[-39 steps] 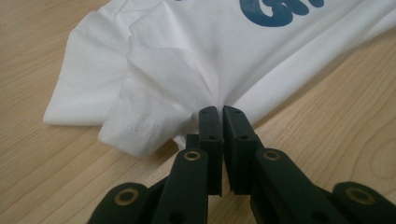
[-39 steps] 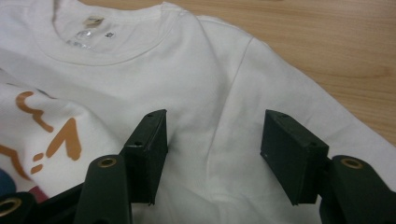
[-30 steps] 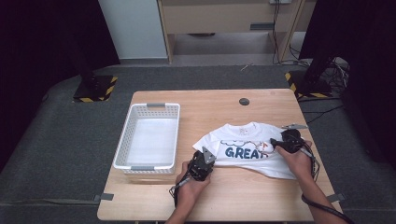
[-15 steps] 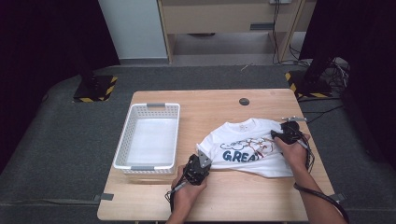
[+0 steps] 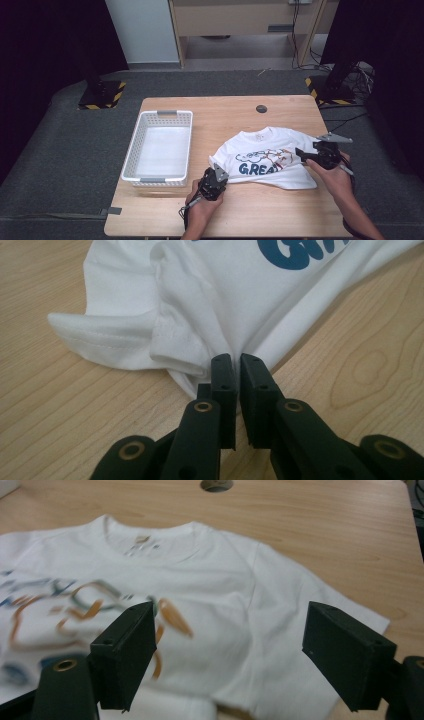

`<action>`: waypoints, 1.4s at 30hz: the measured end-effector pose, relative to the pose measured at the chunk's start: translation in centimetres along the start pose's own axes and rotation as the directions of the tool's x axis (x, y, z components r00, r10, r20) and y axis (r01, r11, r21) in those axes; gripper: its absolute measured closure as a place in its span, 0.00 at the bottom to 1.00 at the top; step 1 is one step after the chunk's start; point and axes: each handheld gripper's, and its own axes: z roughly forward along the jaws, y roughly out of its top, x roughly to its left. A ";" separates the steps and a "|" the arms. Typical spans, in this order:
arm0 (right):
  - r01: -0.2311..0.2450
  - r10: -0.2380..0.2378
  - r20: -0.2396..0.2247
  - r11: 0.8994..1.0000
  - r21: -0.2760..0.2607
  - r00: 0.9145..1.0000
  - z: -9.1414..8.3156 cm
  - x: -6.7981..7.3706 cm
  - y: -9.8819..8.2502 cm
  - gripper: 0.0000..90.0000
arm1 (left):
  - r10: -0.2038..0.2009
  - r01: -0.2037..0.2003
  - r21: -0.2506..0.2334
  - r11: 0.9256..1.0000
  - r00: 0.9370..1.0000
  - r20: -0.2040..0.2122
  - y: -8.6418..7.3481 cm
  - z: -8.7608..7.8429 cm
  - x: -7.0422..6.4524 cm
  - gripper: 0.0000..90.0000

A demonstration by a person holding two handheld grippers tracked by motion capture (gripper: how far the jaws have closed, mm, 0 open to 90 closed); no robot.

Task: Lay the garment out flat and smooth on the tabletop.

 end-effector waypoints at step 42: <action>0.272 -0.254 -0.263 0.962 0.032 0.931 -4.6 6.3 -4.5 0.96 | -0.022 0.020 -0.095 0.995 1.000 -0.017 3.8 -1.5 0.2 0.95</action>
